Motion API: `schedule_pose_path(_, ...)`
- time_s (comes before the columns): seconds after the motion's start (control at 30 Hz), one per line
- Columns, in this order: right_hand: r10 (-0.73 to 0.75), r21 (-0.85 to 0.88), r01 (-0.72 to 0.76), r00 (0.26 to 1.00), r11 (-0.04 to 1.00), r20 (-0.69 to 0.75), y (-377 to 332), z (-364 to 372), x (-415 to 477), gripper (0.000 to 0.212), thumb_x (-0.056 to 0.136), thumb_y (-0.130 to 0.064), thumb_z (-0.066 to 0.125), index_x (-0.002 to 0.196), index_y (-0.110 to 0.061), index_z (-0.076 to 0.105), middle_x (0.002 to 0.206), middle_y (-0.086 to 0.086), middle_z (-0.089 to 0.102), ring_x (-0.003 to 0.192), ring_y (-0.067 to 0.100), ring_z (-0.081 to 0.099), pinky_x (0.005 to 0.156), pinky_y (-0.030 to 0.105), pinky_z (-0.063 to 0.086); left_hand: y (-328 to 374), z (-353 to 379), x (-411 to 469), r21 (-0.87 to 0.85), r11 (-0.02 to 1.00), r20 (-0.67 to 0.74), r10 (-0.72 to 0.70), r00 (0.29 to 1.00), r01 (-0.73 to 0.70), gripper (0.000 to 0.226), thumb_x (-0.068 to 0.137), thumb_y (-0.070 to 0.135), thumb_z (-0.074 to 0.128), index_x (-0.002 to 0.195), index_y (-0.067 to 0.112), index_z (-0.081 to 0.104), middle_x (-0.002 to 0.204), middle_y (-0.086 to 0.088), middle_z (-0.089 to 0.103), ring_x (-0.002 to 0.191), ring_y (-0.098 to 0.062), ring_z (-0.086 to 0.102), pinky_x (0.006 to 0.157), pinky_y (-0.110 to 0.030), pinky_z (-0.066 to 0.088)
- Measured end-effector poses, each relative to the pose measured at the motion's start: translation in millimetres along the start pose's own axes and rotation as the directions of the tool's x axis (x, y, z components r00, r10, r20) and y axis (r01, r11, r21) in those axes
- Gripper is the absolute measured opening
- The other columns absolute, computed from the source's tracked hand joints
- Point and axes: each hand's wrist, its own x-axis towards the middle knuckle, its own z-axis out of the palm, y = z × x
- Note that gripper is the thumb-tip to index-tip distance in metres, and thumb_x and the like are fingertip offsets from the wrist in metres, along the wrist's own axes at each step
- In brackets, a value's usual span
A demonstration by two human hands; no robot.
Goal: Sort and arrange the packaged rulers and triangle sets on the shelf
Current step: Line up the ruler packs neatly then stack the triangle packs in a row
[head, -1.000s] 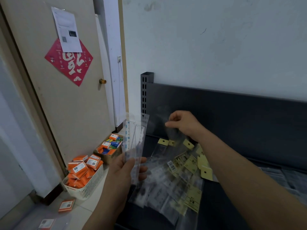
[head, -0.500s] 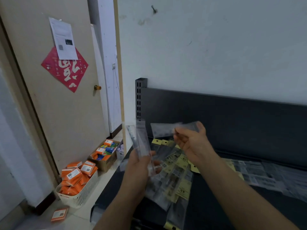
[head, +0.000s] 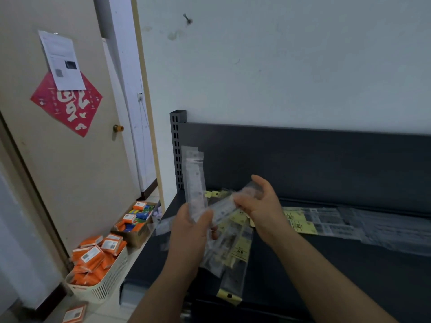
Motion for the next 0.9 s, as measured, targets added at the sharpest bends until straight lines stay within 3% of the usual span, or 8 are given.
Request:
schedule_pose_path(0.1,-0.02,0.105,0.024,0.999,0.994,-0.04,-1.5,-8.9,7.2,0.067,0.087,0.005,0.063,0.139,-0.028,0.036,0.127,0.005,0.046,0.102,0.02,0.065,0.071,0.03,0.057,-0.3,-0.5,-6.4,-0.091,0.986,0.11,-0.129,0.986,0.14,0.015,0.092,0.011,0.057,0.107,0.009,0.059,0.078,-0.007,0.068,0.061,-0.014,0.061,0.053,-0.029,0.048)
schedule_pose_path(0.2,-0.095,0.034,0.092,0.991,0.995,0.094,-3.4,-12.6,4.1,0.075,0.087,0.001,0.064,0.144,-0.034,0.029,0.127,0.003,0.045,0.102,0.019,0.067,0.07,0.027,0.057,2.6,-1.0,-8.9,-0.18,0.923,0.327,-0.271,0.905,0.341,0.028,0.091,0.021,0.056,0.114,0.006,0.061,0.099,-0.018,0.07,0.081,-0.028,0.064,0.06,-0.033,0.049)
schedule_pose_path(0.37,-0.229,-0.241,0.286,0.944,0.927,0.238,-6.0,-7.5,-1.1,0.077,0.088,-0.01,0.066,0.144,-0.044,0.024,0.138,-0.005,0.039,0.113,0.015,0.059,0.082,0.031,0.057,3.2,2.8,-14.0,-0.09,0.93,0.41,-0.292,0.864,0.356,0.022,0.097,0.007,0.049,0.118,0.007,0.056,0.099,-0.02,0.069,0.071,-0.026,0.07,0.053,-0.032,0.055)
schedule_pose_path(0.43,-0.262,-0.34,0.341,0.93,0.876,0.257,-5.7,-7.8,-2.7,0.077,0.09,-0.01,0.063,0.144,-0.046,0.021,0.143,-0.011,0.03,0.124,0.006,0.045,0.083,0.021,0.052,2.7,3.0,-16.0,-0.096,0.93,0.431,-0.283,0.857,0.356,0.022,0.099,0.004,0.043,0.117,0.007,0.055,0.099,-0.02,0.069,0.066,-0.022,0.068,0.052,-0.029,0.054)
schedule_pose_path(0.57,-0.218,-0.401,0.279,0.957,0.873,0.19,0.7,-17.3,-10.8,0.074,0.093,-0.025,0.06,0.147,-0.043,0.013,0.152,-0.021,0.013,0.136,0.005,0.028,0.095,0.02,0.038,2.4,-0.3,-14.5,-0.163,0.938,0.374,-0.229,0.899,0.307,0.025,0.098,0.002,0.034,0.111,0.009,0.054,0.103,-0.023,0.07,0.063,-0.018,0.06,0.054,-0.026,0.05)
schedule_pose_path(0.67,-0.048,-0.448,0.126,0.982,0.885,0.181,2.2,-19.9,-25.8,0.062,0.094,-0.033,0.058,0.146,-0.031,0.025,0.141,-0.01,0.036,0.112,0.009,0.055,0.076,0.022,0.052,-2.3,3.5,-9.4,-0.205,0.949,0.257,-0.184,0.949,0.24,0.024,0.1,0.007,0.037,0.115,0.005,0.056,0.1,-0.019,0.068,0.071,-0.02,0.064,0.066,-0.035,0.055)
schedule_pose_path(0.77,0.086,-0.406,0.061,0.939,0.912,0.333,1.1,-12.5,-38.4,0.03,0.097,-0.03,0.052,0.126,-0.02,0.055,0.115,0.003,0.068,0.098,0.017,0.068,0.089,0.036,0.056,-10.7,16.2,-5.5,-0.121,0.985,0.157,-0.108,0.982,0.127,0.026,0.102,0.017,0.04,0.117,0.016,0.061,0.105,-0.011,0.071,0.095,-0.026,0.069,0.087,-0.05,0.054)
schedule_pose_path(0.9,0.022,-0.432,0.157,0.924,0.888,0.382,-6.7,-8.9,-46.5,0.025,0.098,-0.024,0.051,0.119,-0.016,0.063,0.101,0.001,0.073,0.09,0.012,0.069,0.082,0.029,0.057,-5.5,35.9,-9.4,-0.139,0.988,0.182,-0.045,0.982,0.071,0.033,0.104,0.018,0.034,0.127,0.024,0.056,0.117,-0.005,0.066,0.103,-0.018,0.067,0.084,-0.04,0.057)
